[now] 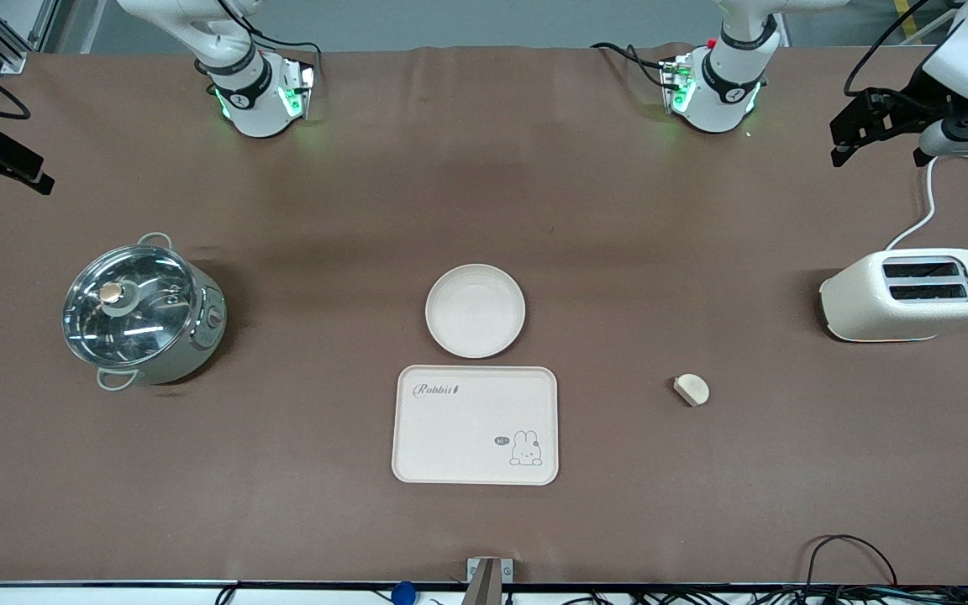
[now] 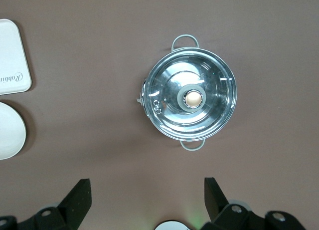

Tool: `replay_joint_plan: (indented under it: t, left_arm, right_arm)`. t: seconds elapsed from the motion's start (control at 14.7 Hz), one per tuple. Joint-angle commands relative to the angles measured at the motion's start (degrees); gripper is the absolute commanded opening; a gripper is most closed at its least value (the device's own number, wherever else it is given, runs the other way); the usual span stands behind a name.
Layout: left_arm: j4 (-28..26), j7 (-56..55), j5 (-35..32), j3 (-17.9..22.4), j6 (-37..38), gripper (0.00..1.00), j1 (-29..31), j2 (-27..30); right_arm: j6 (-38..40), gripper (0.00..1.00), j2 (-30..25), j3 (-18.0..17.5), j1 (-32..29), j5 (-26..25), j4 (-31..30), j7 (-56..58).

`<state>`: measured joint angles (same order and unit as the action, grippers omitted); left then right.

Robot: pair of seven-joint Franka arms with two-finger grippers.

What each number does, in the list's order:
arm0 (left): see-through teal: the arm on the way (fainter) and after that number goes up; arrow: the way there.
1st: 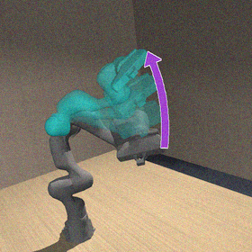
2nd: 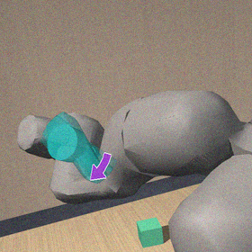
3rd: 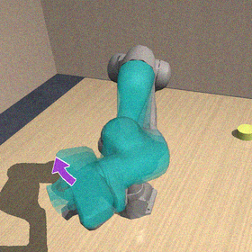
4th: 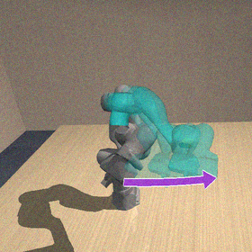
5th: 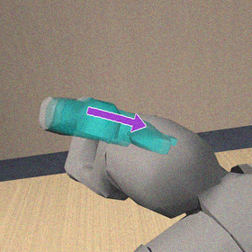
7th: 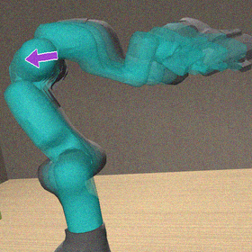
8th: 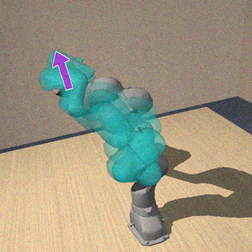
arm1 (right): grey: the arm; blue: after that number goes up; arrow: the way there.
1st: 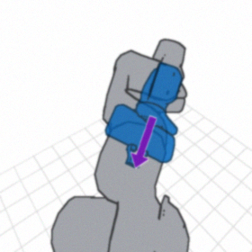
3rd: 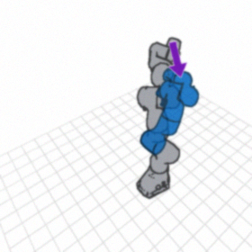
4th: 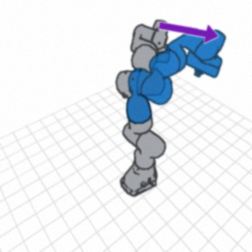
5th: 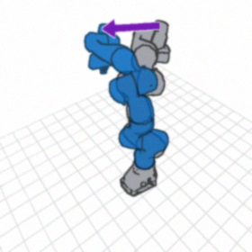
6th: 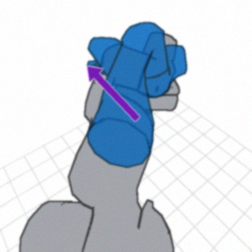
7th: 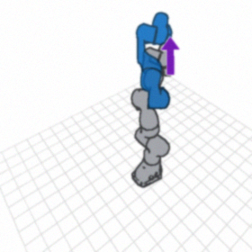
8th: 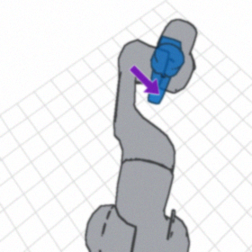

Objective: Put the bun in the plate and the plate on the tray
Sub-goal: 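Reach the right gripper to the plate while the left gripper reaches the bun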

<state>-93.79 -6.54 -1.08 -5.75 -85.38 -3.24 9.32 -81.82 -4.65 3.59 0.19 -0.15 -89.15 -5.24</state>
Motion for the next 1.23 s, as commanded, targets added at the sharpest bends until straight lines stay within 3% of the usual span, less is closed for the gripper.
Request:
replay_joint_plan:
  t: [0.0, 0.27, 0.48, 0.75, 0.95, 1.16]
  left_arm:
    - [0.6, 0.3, -1.0, 0.8, -0.2, 1.0, 0.1, -0.2]
    - [3.7, 0.7, -1.3, 0.8, -0.2, 1.0, 0.2, -2.4]
    - [4.1, -0.7, -0.9, 0.8, -1.6, 1.0, 0.0, -7.1]
    - [2.9, -14.9, -0.9, 0.4, -7.4, 1.0, -0.6, -14.6]
    - [0.6, -28.0, -1.5, 0.0, -14.8, 1.0, -2.6, -21.0]
    - [-1.5, -33.7, -1.6, 0.0, -22.7, 1.0, -3.2, -27.4]
  right_arm:
    - [-0.1, 1.0, -0.5, -0.2, -0.1, -0.9, -0.6, -0.2]
    - [-0.6, 1.0, -0.5, -0.3, 0.4, 0.1, -0.6, -0.7]
    - [-2.9, 1.0, 1.8, -0.5, 5.7, 3.6, -2.7, -5.2]
    - [-15.1, 1.0, 12.7, -0.5, 19.2, 3.7, -4.9, -14.7]
    - [-24.7, 1.0, 20.2, -0.6, 24.9, 3.9, -5.0, -20.5]
    - [-32.4, 1.0, 25.2, -0.6, 29.2, 4.6, -7.4, -23.3]
